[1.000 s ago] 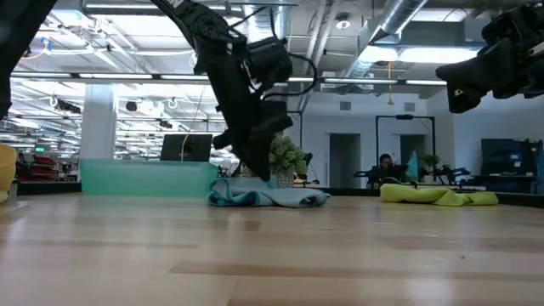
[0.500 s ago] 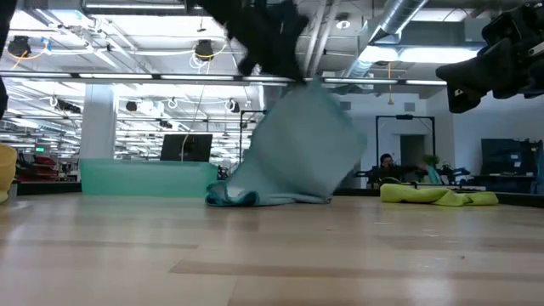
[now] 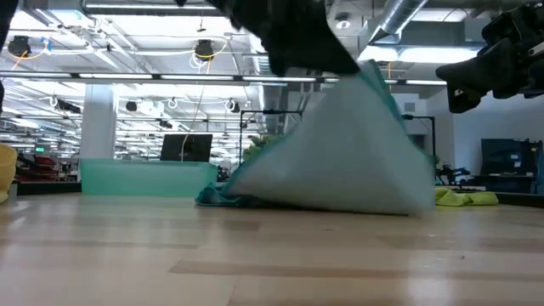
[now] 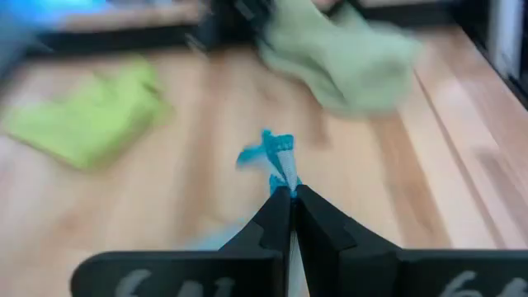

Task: Fold microfiber towels
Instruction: Fold the blue microfiber cloth

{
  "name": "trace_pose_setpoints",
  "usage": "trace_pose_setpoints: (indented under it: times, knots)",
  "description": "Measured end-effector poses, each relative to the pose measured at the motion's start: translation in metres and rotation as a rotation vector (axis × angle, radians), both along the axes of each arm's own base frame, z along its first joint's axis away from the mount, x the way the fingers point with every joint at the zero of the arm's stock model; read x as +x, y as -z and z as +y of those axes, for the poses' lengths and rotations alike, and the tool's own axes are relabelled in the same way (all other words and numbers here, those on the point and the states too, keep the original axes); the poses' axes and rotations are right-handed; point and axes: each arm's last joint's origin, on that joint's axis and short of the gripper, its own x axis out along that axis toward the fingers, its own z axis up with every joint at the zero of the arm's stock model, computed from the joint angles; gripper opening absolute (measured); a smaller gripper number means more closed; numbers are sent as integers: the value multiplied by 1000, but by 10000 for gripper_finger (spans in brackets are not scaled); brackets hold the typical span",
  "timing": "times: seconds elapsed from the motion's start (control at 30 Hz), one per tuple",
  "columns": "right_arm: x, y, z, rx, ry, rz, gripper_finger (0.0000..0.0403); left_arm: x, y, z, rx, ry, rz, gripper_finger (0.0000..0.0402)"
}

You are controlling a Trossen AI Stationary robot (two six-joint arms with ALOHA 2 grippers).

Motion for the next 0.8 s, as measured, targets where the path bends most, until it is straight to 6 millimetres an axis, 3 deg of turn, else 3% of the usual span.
trace_pose_setpoints:
  times: [0.13, 0.23, 0.63, 0.8]
  knots:
    - [0, 0, 0, 0, 0, 0, 33, 5, 41, -28, -10, 75, 81, 4]
    - [0, 0, 0, 0, 0, 0, 33, 7, 56, -42, -13, 111, 80, 13]
    - [0, 0, 0, 0, 0, 0, 33, 15, 48, -53, -131, 198, 96, 179]
    - [0, 0, 0, 0, 0, 0, 33, 16, 65, -59, -91, 245, 129, 197]
